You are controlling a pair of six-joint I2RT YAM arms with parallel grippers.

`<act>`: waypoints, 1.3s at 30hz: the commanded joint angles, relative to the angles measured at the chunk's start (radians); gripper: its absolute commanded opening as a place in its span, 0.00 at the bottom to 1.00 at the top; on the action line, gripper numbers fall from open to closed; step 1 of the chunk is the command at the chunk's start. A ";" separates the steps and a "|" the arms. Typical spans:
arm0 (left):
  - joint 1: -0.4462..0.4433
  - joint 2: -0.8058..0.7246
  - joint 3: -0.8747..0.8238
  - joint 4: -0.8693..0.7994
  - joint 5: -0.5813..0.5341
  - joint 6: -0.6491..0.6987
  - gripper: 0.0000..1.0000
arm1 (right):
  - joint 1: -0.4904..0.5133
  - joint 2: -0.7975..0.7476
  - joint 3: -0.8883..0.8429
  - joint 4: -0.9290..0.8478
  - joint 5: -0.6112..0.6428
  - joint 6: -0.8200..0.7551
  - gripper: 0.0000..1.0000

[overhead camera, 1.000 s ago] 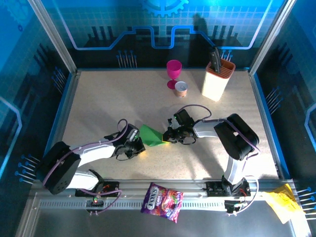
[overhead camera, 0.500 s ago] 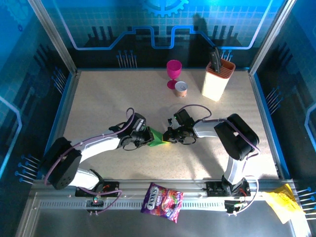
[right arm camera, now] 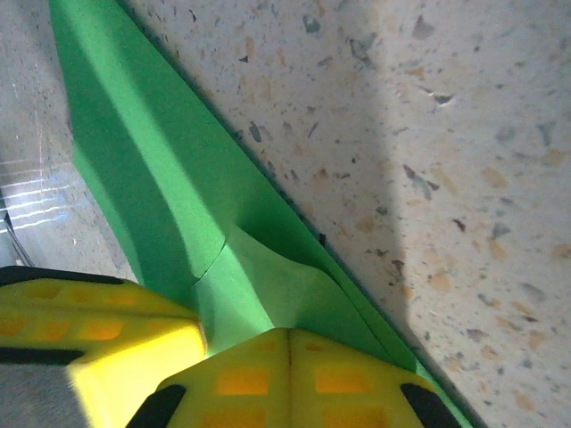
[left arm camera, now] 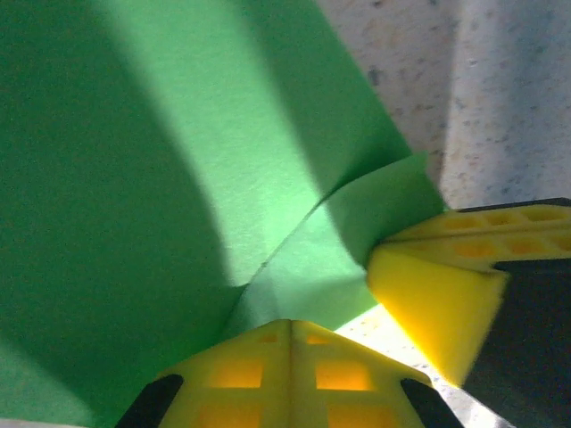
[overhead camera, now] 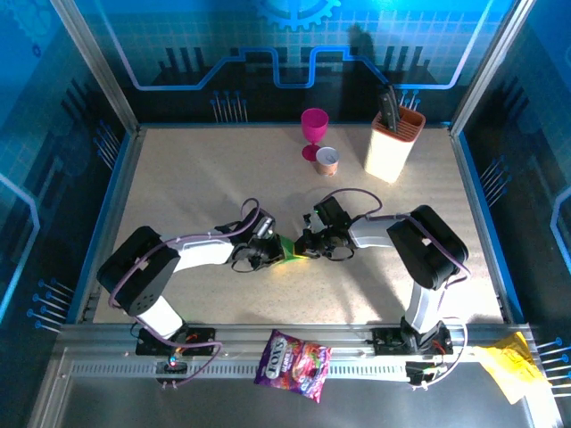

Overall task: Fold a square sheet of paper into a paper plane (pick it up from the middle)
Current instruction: Third fold the triangle at the center of the table.

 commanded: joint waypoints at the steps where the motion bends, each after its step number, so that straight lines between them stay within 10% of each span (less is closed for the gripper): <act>1: -0.004 0.014 -0.041 0.005 -0.008 0.028 0.00 | -0.007 0.012 0.002 -0.124 0.056 -0.022 0.00; 39: -0.004 0.011 -0.108 -0.028 -0.039 0.013 0.00 | 0.067 0.008 -0.105 0.034 0.114 0.125 0.00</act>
